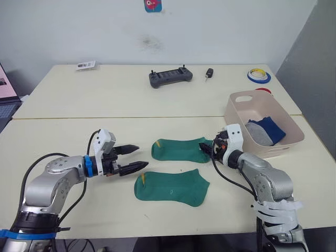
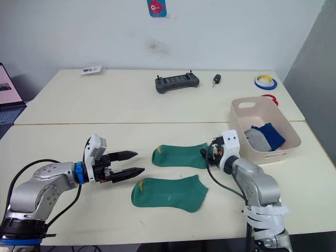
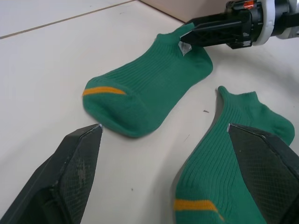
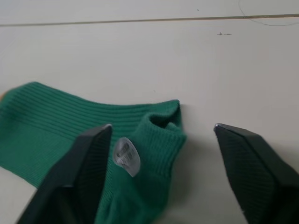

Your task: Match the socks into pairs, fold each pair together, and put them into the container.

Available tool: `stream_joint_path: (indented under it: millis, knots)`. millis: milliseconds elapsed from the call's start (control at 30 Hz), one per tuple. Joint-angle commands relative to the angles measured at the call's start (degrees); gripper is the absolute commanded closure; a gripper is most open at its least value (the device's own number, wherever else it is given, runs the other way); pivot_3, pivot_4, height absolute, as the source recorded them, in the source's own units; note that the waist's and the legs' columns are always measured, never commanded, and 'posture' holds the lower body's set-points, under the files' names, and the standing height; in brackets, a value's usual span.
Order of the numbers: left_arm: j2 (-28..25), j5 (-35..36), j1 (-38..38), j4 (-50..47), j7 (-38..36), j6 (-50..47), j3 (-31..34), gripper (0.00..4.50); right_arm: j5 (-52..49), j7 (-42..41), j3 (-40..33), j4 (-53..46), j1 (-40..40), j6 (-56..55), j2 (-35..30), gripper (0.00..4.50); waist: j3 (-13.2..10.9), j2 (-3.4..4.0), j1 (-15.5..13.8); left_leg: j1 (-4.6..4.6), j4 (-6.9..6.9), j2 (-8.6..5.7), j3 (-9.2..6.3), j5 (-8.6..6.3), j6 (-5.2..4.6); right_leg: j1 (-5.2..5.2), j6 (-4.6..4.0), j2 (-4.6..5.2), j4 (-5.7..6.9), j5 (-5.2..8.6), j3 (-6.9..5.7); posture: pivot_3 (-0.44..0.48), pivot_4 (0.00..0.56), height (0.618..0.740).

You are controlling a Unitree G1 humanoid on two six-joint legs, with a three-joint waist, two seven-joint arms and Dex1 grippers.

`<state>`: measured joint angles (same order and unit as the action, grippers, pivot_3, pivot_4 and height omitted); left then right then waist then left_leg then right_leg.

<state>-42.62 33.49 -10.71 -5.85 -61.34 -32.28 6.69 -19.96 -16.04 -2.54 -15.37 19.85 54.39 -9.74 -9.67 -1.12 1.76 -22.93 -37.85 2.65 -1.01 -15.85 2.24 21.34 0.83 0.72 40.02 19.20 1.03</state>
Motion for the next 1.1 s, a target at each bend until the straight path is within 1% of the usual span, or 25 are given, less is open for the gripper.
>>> stream_joint_path:
  millis: [33, 133, 267, 333, 400, 533, 667, 767, 1100]
  knots:
    - [0.71, -0.72, -0.93, -1.32, 1.36, 0.4, -0.55, 0.0, -1.47, -0.58, -0.64, -1.35, 1.21, -0.26, -0.45, 2.03, 0.0, 0.0, 0.01, 0.0, 0.0, -0.01, 0.0, 0.0, 0.0, 0.0, 0.0, 0.0, 0.0, 0.0, 0.0, 0.0, 0.15, 0.74]
    - [2.63, -1.2, -1.39, -1.16, 4.22, -0.22, -0.99, 0.0, -1.27, -0.9, 0.24, -1.99, 0.63, -0.56, -1.18, 3.09, 0.0, 0.0, -0.04, 0.0, 0.0, -0.02, 0.0, 0.0, 0.0, -0.01, 0.0, 0.0, 0.0, 0.0, -0.01, 0.0, 0.15, 0.74]
    - [8.72, 0.89, -3.14, -0.79, 14.17, -7.01, 0.45, 0.0, -1.65, -0.71, 0.62, -4.34, -1.13, -0.34, -1.45, 4.47, 0.0, 0.0, -0.1, -0.02, -0.01, -0.02, -0.02, 0.0, 0.0, -0.01, 0.0, 0.03, 0.0, 0.0, -0.02, 0.0, 0.15, 0.74]
    - [10.35, 1.22, -3.42, -1.24, 16.43, -8.46, 0.98, 0.0, -1.66, -0.59, 0.75, -4.84, -1.55, -0.35, -1.38, 4.47, 0.0, 0.0, -0.06, -0.04, -0.03, -0.02, -0.01, 0.0, 0.0, -0.01, 0.0, 0.03, 0.01, 0.0, -0.01, 0.0, 0.15, 0.74]
    - [12.1, 1.3, -3.95, -1.39, 20.18, -10.75, 1.4, 0.0, -1.62, -0.42, 0.9, -5.29, -1.92, -0.44, -1.28, 4.47, 0.01, 0.0, 0.0, -0.03, -0.02, -0.01, -0.01, 0.0, 0.0, -0.01, 0.0, 0.03, 0.01, 0.0, -0.01, 0.0, 0.15, 0.74]
    - [13.08, -0.97, -3.86, -2.62, 23.51, -12.37, -1.08, 0.0, -1.57, -0.29, 1.21, -5.83, -2.33, -0.56, -1.18, 4.47, 0.01, 0.0, 0.03, -0.01, -0.01, 0.0, -0.04, 0.0, 0.0, -0.01, 0.0, 0.01, 0.02, 0.0, -0.01, 0.0, 0.15, 0.74]
    - [13.48, -2.54, -3.83, -3.01, 24.97, -13.15, -3.63, 0.0, -1.54, -0.29, 1.43, -5.84, -2.31, -0.76, -1.07, 4.47, 0.01, 0.0, -0.06, -0.01, -0.02, -0.02, -0.03, 0.01, 0.02, -0.02, 0.0, 0.02, 0.01, 0.0, -0.01, 0.0, 0.15, 0.74]
    - [14.07, -3.37, -4.27, -2.79, 25.78, -14.06, -5.32, 0.63, -1.47, -0.28, 1.61, -5.78, -2.25, -0.93, -0.99, 4.5, 0.01, 0.0, -0.07, -0.01, -0.02, -0.04, -0.03, 0.02, 0.03, -0.03, 0.0, 0.03, 0.0, 0.0, -0.01, 0.0, 0.15, 0.74]
    - [17.41, -5.43, -6.37, 0.08, 27.69, -13.83, -6.26, 3.73, -1.62, -0.06, 1.44, -6.56, -2.89, -0.71, -0.95, 4.5, 0.01, -0.01, -0.15, -0.01, -0.02, -0.08, 0.0, 0.07, 0.12, -0.06, 0.0, 0.07, -0.02, 0.0, -0.02, 0.0, 0.15, 0.74]
